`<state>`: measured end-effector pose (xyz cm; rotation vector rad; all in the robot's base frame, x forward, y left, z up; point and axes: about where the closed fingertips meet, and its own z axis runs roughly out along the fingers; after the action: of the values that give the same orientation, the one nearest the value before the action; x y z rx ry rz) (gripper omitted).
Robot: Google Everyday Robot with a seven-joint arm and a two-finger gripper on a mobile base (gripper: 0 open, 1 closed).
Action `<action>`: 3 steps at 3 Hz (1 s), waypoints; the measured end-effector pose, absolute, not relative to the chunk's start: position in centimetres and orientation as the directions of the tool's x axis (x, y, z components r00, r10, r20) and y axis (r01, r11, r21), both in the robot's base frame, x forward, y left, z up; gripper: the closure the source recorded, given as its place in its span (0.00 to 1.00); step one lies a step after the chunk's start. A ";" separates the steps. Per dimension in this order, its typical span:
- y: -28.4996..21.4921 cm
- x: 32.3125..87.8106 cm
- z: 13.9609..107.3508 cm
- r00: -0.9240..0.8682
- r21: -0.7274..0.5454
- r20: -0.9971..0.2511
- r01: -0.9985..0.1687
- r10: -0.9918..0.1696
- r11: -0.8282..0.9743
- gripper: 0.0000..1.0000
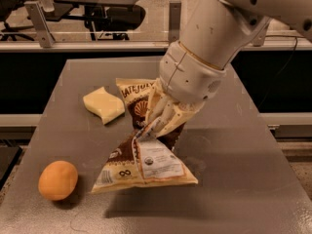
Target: Move brown chip bag near sponge
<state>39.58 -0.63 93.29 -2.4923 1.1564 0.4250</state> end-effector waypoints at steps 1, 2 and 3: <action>0.9 38.2 92.2 0.631 -0.194 -0.432 -0.762 -0.644 -0.618 1.00; 1.8 37.9 91.2 0.636 -0.190 -0.439 -0.756 -0.634 -0.627 1.00; 1.9 39.2 90.5 0.630 -0.188 -0.435 -0.762 -0.643 -0.620 1.00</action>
Offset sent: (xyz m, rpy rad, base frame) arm -0.0183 0.0322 -0.0381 0.0190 0.0490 0.0566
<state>39.21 1.94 90.47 -2.4991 1.1219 0.4665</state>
